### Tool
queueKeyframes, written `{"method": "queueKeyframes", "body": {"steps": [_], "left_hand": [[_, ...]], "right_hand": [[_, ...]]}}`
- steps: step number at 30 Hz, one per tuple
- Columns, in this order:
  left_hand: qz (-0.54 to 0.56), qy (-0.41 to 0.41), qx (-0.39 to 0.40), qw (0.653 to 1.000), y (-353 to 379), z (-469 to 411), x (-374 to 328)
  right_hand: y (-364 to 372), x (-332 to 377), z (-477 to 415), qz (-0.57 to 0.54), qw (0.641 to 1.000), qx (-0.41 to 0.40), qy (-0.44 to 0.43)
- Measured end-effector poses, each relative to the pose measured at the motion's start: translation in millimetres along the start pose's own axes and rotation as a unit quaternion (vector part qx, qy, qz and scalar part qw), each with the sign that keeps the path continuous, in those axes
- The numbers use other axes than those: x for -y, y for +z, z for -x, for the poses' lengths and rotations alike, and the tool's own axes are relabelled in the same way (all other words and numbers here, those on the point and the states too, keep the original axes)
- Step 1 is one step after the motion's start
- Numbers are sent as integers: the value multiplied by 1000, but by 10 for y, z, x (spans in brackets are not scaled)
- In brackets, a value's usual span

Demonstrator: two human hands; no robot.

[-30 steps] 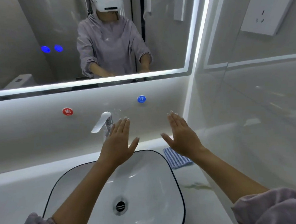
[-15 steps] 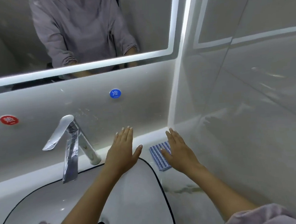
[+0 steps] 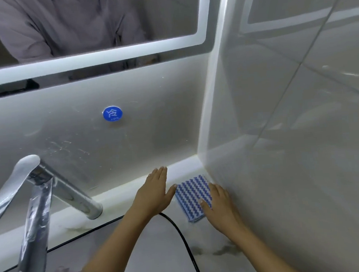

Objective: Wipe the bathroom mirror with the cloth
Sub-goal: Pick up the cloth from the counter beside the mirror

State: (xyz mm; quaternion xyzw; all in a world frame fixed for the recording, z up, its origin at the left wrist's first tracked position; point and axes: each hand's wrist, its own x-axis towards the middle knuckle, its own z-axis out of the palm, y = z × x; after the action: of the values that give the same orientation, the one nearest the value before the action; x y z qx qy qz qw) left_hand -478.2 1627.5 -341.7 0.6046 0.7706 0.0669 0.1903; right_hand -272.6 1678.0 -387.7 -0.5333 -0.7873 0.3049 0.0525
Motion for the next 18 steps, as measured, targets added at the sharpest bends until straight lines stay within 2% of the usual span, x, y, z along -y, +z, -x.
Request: {"method": "queueKeyframes", "body": {"steps": [9,14,18], "left_hand": [[-6,-12,125,992,368,-519,-60],[50,-46,170,983,480,-665,-45],[48,-41,183,981,488,-693,-48]], "right_hand": [[217,-175,-135,-6,998,-10,58],[262,-123,-176,-8,995,-60,76],[264,-58,-192,-19,992,-74,99]]}}
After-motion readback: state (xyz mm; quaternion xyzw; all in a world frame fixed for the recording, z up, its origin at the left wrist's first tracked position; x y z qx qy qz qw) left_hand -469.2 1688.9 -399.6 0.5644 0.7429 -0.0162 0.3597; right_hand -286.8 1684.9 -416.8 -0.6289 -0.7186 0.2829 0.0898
